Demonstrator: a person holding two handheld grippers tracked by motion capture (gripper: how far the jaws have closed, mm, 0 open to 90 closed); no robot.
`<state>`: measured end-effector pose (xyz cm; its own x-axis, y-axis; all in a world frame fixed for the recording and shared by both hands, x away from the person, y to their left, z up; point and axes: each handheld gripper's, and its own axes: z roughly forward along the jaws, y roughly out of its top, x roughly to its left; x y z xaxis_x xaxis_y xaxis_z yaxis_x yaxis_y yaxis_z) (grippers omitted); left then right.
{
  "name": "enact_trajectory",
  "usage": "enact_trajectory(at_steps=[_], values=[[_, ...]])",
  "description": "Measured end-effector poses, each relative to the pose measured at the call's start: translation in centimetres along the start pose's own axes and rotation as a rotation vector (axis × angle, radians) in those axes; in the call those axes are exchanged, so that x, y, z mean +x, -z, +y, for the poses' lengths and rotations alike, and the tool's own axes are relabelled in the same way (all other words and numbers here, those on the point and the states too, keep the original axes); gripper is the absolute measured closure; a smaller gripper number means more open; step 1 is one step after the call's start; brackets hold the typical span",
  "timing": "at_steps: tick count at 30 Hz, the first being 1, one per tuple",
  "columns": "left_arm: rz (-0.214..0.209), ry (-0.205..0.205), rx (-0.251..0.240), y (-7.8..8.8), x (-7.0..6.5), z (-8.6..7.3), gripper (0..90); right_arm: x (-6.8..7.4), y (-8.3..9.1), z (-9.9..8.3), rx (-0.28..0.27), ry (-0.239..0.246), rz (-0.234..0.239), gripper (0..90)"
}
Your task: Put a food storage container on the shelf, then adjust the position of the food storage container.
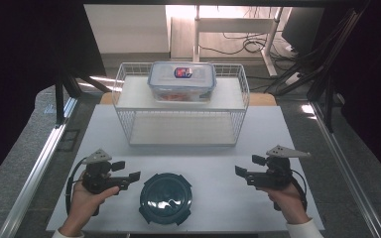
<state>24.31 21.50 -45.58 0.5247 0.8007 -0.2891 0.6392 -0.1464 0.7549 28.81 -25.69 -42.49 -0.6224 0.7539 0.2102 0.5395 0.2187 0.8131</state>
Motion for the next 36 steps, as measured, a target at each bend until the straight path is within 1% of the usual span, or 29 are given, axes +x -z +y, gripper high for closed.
enact_trajectory(at_steps=[2, 4, 8, 13, 16, 17, 20, 22, 23, 26, 28, 31, 32, 34, 36], values=[[0.003, -0.002, 0.007, 0.0, 0.0, 0.0, 24.1, 0.0, -0.1, 0.0, 0.006, 0.004, -0.001, 17.4], [-0.005, 0.003, 0.011, 0.0, 0.0, -0.1, 25.4, 0.0, -0.2, 0.0, 0.012, 0.005, -0.002, 17.5], [-0.01, 0.017, 0.006, 0.6, -0.1, -0.4, 26.0, -0.2, -0.1, 0.0, 0.007, 0.007, -0.008, 17.5], [0.007, 0.041, 0.005, 1.6, 0.1, -1.2, 27.3, -0.5, 0.1, -0.1, 0.007, 0.002, -0.019, 17.5], [0.022, 0.048, 0.025, 1.9, 0.2, -1.8, 30.1, -0.7, 0.1, -0.2, 0.012, -0.006, -0.022, 17.5], [0.031, 0.05, 0.036, 2.0, 0.3, -2.1, 31.8, -0.7, 0.1, -0.2, 0.014, -0.004, -0.024, 17.4], [0.045, 0.059, 0.075, 1.8, 0.4, -2.9, 42.7, -0.8, 0.0, -0.3, 0.019, -0.011, -0.029, 17.3], [0.052, 0.053, 0.108, 1.9, 0.6, -3.5, 51.7, -0.8, -0.1, -0.3, 0.02, -0.013, -0.032, 17.3], [0.052, 0.049, 0.122, 1.9, 0.6, -3.8, 57.6, -0.8, -0.1, -0.3, 0.023, -0.013, -0.032, 17.3], [0.05, 0.04, 0.152, 2.3, 0.6, -4.8, 67.5, -0.8, -0.4, -0.4, 0.031, -0.013, -0.036, 17.3], [0.04, 0.047, 0.178, 2.2, 0.6, -5.4, 73.4, -0.8, -0.6, -0.5, 0.04, -0.014, -0.035, 17.3], [0.003, 0.045, 0.233, 1.5, 0.3, -6.6, 81.6, -0.8, -0.9, -0.6, 0.05, -0.015, -0.036, 17.3], [-0.011, 0.038, 0.247, 1.3, 0.0, -6.9, 83.0, -0.7, -0.9, -0.6, 0.052, -0.017, -0.036, 17.3], [-0.043, 0.031, 0.259, 0.8, -0.7, -7.3, 86.6, -0.7, -0.9, -0.6, 0.054, -0.019, -0.038, 17.3], [-0.084, 0.019, 0.272, 0.4, -1.5, -7.4, 88.7, -0.7, -1.0, -0.6, 0.053, -0.02, -0.039, 17.3]])
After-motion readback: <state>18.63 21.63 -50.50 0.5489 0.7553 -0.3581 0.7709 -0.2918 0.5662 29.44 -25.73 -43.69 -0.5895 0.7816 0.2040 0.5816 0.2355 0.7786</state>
